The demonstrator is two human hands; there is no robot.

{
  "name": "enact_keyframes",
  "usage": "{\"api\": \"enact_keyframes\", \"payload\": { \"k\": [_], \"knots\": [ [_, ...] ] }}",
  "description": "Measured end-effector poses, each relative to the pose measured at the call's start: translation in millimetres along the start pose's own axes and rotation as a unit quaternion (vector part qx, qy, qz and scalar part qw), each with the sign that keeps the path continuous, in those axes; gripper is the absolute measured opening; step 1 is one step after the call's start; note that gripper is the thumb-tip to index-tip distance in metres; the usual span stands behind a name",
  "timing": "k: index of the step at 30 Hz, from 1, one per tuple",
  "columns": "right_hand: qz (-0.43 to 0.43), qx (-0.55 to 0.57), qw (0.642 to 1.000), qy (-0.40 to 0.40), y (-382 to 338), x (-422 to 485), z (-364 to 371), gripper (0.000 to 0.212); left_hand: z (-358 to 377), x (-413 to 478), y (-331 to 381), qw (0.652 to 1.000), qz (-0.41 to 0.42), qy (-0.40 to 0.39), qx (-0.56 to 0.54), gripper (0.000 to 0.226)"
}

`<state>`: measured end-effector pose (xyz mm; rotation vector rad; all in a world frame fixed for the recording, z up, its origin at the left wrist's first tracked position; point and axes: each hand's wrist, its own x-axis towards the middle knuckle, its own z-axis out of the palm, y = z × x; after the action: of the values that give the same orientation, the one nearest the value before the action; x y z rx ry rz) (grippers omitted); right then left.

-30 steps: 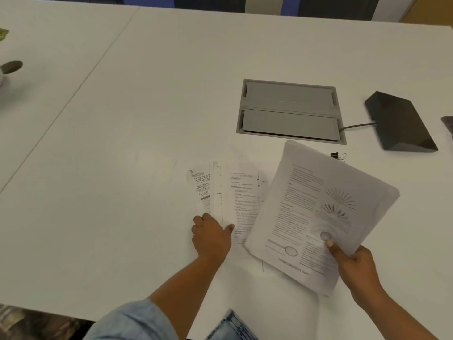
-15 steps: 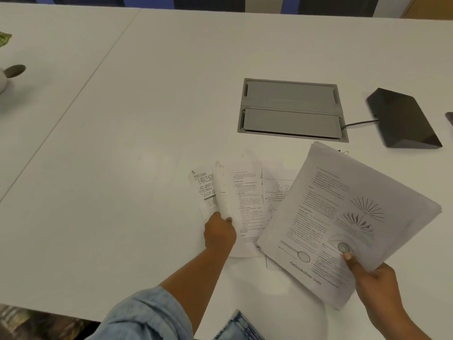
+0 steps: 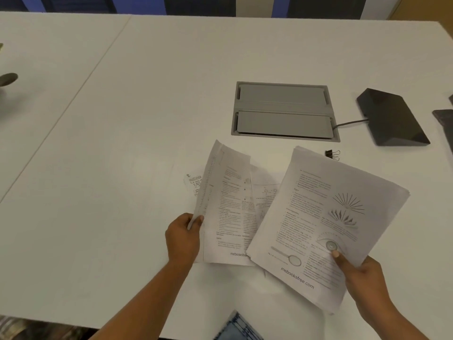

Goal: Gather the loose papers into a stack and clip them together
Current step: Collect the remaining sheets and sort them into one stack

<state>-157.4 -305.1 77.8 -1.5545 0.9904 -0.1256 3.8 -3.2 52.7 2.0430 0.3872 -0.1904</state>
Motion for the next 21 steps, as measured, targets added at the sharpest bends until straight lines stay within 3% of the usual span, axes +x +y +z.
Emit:
{"api": "enact_keyframes", "payload": {
  "k": [4, 9, 17, 21],
  "knots": [
    [-0.007, -0.004, 1.000, -0.010, -4, 0, 6, 0.017, -8, -5, 7, 0.998, 0.000, -0.001, -0.070, 0.012],
    [-0.012, -0.006, 1.000, -0.024, -10, -1, 11, 0.016, -37, -4, 14, 0.996, 0.030, 0.013, -0.079, 0.013],
    [-0.010, -0.005, 0.999, -0.035, -13, -3, 15, 0.020, -92, 3, 38, 0.983, 0.052, 0.118, -0.127, 0.014],
    [-0.010, 0.005, 0.999, -0.040, -15, -4, 18, 0.024, -106, 0, 56, 0.974, 0.013, 0.081, -0.212, 0.013]
  ]
}}
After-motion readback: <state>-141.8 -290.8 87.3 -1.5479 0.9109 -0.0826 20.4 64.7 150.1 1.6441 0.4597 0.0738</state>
